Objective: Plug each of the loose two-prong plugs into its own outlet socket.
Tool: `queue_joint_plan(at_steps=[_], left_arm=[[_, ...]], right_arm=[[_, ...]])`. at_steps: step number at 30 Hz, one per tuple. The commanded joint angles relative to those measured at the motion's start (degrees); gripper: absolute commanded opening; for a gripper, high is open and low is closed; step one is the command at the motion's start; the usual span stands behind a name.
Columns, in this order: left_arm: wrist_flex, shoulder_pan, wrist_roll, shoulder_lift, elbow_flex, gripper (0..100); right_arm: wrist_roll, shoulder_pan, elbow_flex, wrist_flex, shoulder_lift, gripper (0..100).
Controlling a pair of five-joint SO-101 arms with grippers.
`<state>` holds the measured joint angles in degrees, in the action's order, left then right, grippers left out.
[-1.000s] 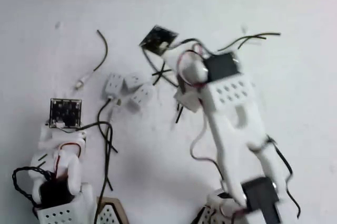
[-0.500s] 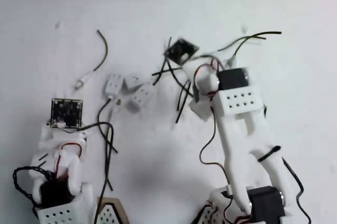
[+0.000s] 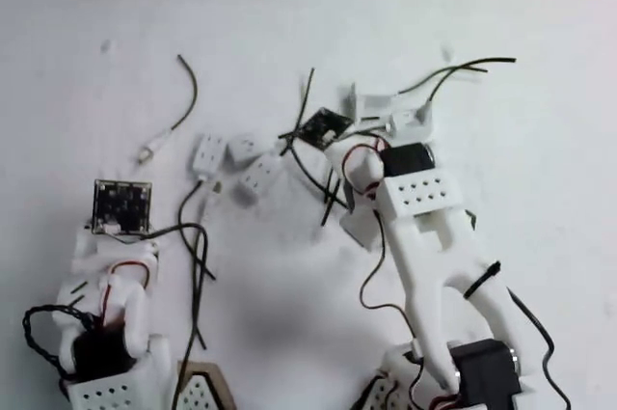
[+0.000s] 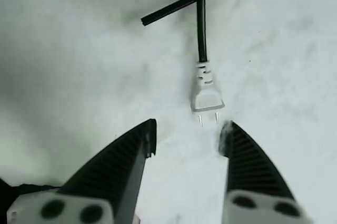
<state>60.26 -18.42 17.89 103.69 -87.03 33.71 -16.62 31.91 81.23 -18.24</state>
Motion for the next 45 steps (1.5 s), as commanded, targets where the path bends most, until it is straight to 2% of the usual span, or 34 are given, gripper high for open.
queue_joint_plan(at_steps=[1,7,11,15,23,32,45], left_arm=[[-0.97,0.40,-0.18,0.48,0.26,2],[-0.88,0.40,-0.09,0.48,0.26,2],[-0.88,0.40,-0.09,0.48,0.26,2],[-0.88,0.40,-0.09,0.48,0.26,2],[-0.88,0.40,-0.09,0.48,0.26,2],[-0.79,0.40,0.00,0.48,0.26,2],[-0.79,0.40,0.00,0.48,0.26,2]], right_arm=[[0.00,2.95,1.32,-4.70,-0.22,18.3],[6.95,4.53,8.44,-7.60,-0.31,18.3],[7.21,4.35,10.81,-8.40,-0.31,18.3],[7.30,4.26,13.45,-13.85,-0.22,18.3],[6.77,-0.92,16.44,-16.66,-0.22,18.3],[7.21,2.59,16.53,-19.30,-0.13,18.3],[7.21,3.65,9.67,-25.27,20.26,17.6]])
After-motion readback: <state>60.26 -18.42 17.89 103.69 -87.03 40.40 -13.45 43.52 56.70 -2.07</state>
